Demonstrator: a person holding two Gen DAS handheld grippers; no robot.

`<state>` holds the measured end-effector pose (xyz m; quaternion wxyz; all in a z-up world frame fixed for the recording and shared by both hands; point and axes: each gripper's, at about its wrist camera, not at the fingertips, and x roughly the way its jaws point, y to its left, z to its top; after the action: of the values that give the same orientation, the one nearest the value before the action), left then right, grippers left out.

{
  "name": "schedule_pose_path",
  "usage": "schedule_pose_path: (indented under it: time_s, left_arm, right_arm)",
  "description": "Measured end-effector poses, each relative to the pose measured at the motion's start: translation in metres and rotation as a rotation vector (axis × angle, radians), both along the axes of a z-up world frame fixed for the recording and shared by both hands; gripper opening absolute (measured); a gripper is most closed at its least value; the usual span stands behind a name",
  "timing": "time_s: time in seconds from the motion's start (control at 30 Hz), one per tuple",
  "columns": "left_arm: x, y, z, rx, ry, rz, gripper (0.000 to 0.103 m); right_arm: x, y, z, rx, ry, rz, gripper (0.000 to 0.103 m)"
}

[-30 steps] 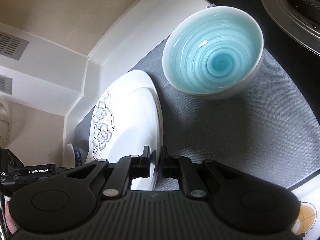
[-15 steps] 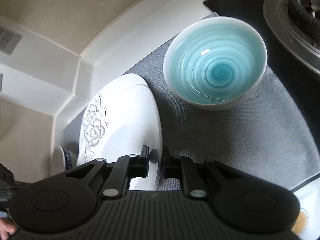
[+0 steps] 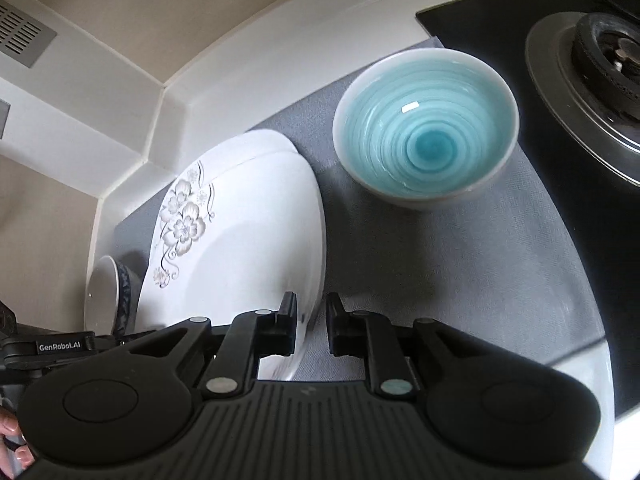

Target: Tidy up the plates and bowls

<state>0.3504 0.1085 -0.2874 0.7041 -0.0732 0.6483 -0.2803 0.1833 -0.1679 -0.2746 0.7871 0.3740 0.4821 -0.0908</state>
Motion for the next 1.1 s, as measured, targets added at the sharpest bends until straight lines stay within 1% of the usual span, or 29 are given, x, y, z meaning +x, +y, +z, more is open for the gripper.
schedule_pose_path:
  time_s: [0.03, 0.07, 0.17, 0.27, 0.3, 0.4, 0.47, 0.57, 0.67, 0.77, 0.87, 0.97, 1.03, 1.1]
  left_arm:
    - [-0.001, 0.001, 0.001, -0.007, 0.006, -0.002, 0.017]
    - [-0.003, 0.003, 0.001, -0.015, 0.010, -0.003, 0.017]
    - [-0.007, 0.006, 0.002, -0.026, -0.001, -0.010, 0.017]
    - [-0.006, 0.007, 0.001, -0.029, 0.014, 0.001, 0.017]
    - [-0.006, 0.007, 0.001, -0.027, 0.020, 0.001, 0.017]
    - [-0.006, 0.008, -0.001, -0.019, 0.024, 0.009, 0.017]
    - [-0.003, 0.007, -0.002, -0.022, 0.028, 0.014, 0.017]
    - [0.007, 0.005, -0.007, -0.007, 0.040, 0.032, 0.017]
    - [0.013, 0.001, -0.009, 0.021, 0.020, 0.032, 0.017]
    - [0.012, 0.004, -0.008, 0.013, 0.019, 0.029, 0.017]
    - [0.005, 0.006, -0.006, 0.018, -0.006, 0.027, 0.017]
    - [0.002, 0.006, -0.004, 0.020, -0.018, 0.028, 0.017]
    - [0.003, 0.004, -0.005, 0.020, -0.009, 0.029, 0.017]
    - [0.004, 0.001, -0.006, 0.032, -0.015, 0.027, 0.017]
  right_arm:
    - [-0.003, 0.003, 0.004, -0.018, 0.014, 0.000, 0.023]
    - [-0.006, 0.005, 0.008, -0.030, 0.022, -0.003, 0.024]
    - [-0.017, 0.009, 0.012, 0.002, 0.021, -0.005, 0.024]
    - [-0.017, 0.010, 0.010, 0.002, 0.009, 0.003, 0.013]
    - [-0.016, 0.011, 0.012, -0.002, 0.008, -0.003, 0.013]
    - [-0.012, 0.019, 0.018, -0.063, 0.006, 0.006, 0.013]
    - [-0.013, 0.019, 0.016, -0.061, -0.002, -0.011, 0.012]
    - [-0.008, 0.018, 0.008, -0.056, 0.012, -0.033, 0.012]
    - [-0.001, 0.018, 0.001, -0.054, 0.015, -0.053, 0.011]
    - [0.007, 0.021, -0.001, -0.082, 0.020, -0.045, 0.012]
    - [0.010, 0.021, -0.003, -0.083, 0.024, -0.039, 0.012]
    - [0.008, 0.018, -0.004, -0.066, 0.020, -0.044, 0.014]
    - [0.005, 0.015, -0.002, -0.061, 0.028, -0.059, 0.023]
    - [0.002, 0.014, 0.002, -0.082, 0.020, -0.058, 0.023]
